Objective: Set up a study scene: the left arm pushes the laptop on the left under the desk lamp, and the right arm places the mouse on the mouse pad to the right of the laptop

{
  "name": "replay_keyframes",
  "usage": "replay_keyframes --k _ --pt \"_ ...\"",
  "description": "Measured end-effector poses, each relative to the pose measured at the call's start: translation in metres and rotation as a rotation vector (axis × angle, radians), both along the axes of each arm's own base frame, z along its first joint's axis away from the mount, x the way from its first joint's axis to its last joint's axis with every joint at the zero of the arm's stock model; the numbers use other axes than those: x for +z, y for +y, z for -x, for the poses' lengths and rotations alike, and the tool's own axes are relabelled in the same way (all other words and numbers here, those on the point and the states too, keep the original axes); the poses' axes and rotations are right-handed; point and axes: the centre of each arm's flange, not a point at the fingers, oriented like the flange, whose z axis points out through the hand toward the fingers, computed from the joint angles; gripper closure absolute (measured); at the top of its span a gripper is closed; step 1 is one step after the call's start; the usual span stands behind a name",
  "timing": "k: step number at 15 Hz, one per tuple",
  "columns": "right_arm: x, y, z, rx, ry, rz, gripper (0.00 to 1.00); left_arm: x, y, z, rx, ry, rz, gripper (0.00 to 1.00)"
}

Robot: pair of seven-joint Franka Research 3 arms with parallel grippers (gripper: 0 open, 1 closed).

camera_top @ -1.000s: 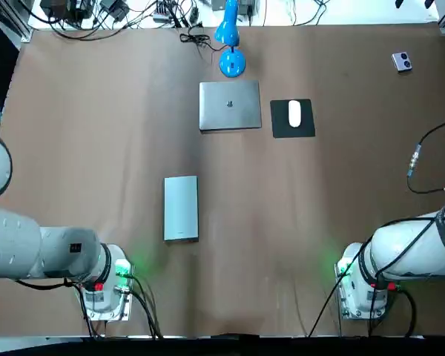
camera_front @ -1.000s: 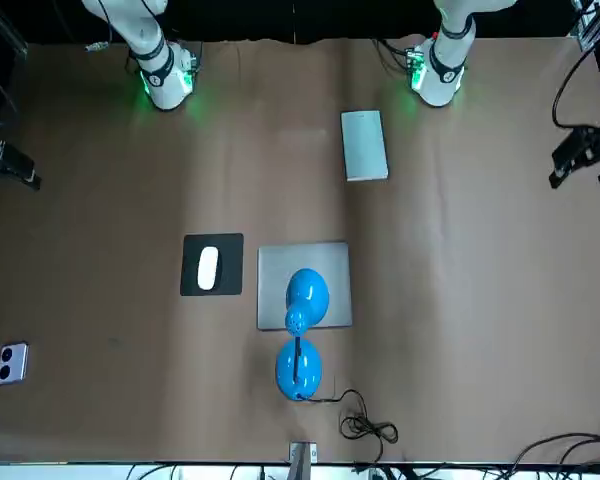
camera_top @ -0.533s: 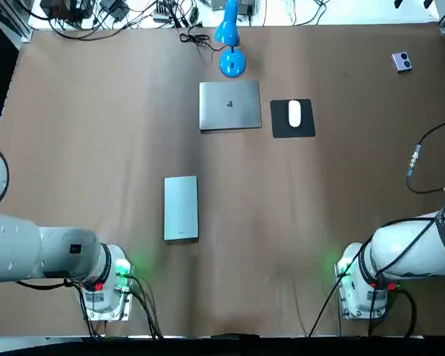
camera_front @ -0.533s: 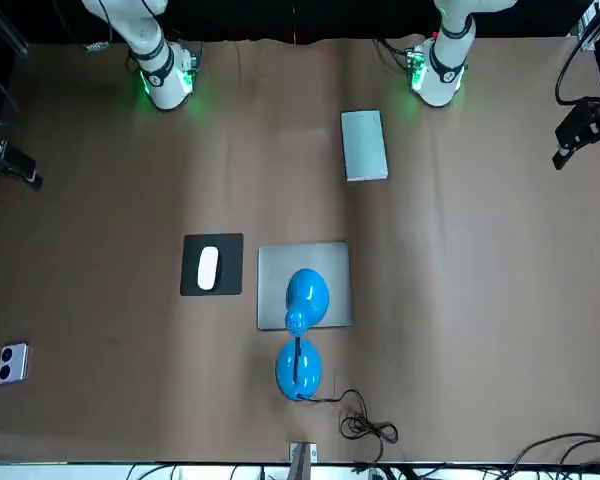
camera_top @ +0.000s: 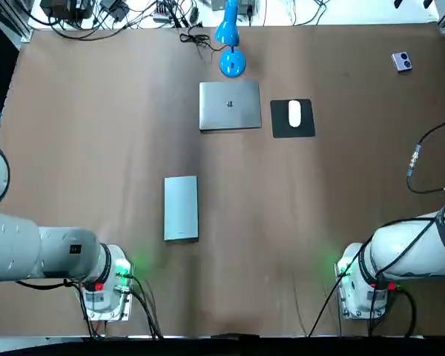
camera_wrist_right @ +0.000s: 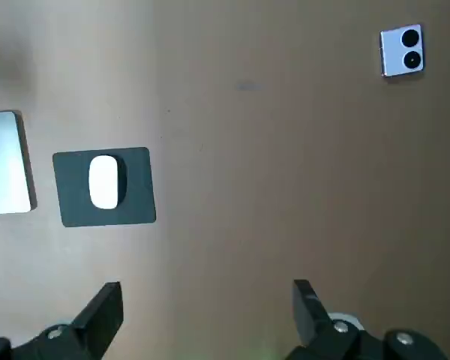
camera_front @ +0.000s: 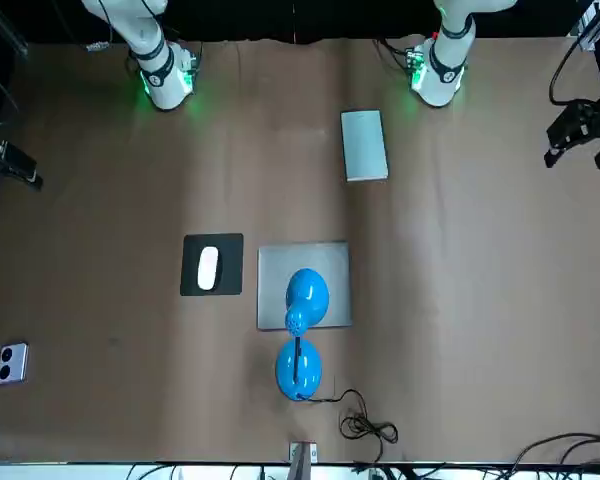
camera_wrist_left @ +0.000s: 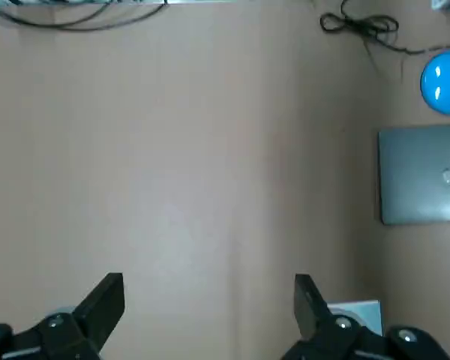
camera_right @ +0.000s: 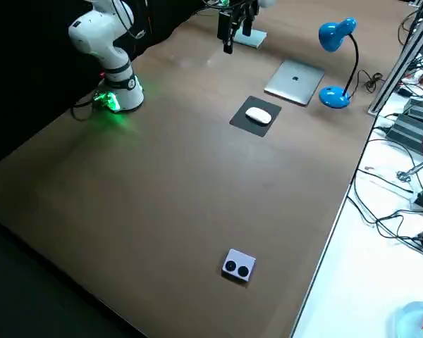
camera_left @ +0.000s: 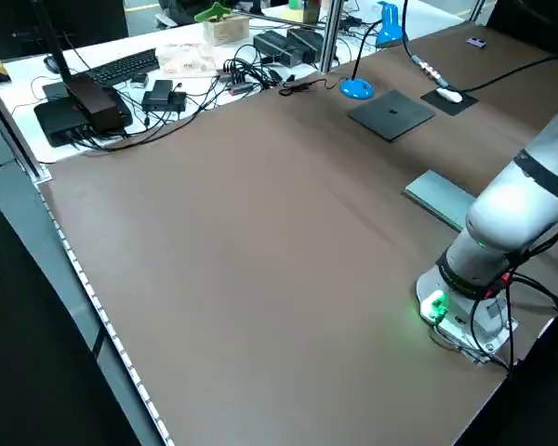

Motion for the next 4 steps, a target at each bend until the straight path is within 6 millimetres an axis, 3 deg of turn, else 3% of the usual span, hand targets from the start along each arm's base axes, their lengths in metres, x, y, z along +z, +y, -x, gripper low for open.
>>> replay_keyframes --k 4 --pt "0.0000 -0.0002 0.0000 0.000 0.000 0.000 0.00 -0.0023 0.0014 0.0023 0.002 0.024 -0.001 0.00"
